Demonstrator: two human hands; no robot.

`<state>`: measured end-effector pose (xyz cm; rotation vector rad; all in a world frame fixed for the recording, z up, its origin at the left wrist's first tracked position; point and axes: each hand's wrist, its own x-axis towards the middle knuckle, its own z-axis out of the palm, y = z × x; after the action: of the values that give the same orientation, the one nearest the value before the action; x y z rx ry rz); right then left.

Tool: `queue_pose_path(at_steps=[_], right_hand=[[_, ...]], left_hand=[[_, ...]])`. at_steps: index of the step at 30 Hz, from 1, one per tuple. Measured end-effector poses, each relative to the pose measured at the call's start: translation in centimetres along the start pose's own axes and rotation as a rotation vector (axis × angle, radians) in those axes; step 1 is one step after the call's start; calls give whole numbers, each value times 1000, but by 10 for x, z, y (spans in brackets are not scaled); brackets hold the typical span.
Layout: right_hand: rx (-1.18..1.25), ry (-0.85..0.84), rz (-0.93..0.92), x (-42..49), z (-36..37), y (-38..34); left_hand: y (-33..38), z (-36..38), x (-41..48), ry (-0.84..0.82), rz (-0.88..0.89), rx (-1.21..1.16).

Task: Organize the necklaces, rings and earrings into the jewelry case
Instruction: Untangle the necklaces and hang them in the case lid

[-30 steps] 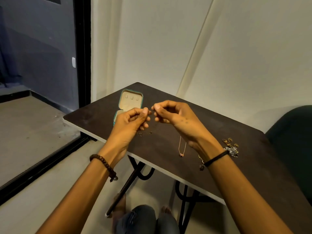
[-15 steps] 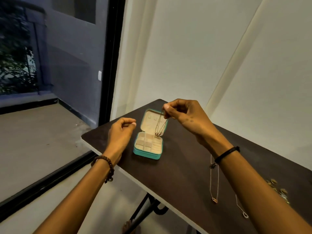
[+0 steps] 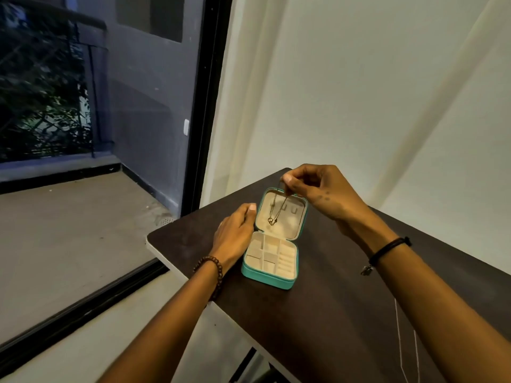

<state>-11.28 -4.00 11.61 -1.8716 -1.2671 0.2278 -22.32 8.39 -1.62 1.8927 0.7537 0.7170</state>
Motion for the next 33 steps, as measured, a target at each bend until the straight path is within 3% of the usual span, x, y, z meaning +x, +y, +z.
queue_pose_path(at_steps=[12,33], right_hand=[[10,-25,-37,19,15,11],[-325,22,-160,20,26,20]], left_hand=[[-16,1,8,36,87,-57],[-20,5,12,27,93,-115]])
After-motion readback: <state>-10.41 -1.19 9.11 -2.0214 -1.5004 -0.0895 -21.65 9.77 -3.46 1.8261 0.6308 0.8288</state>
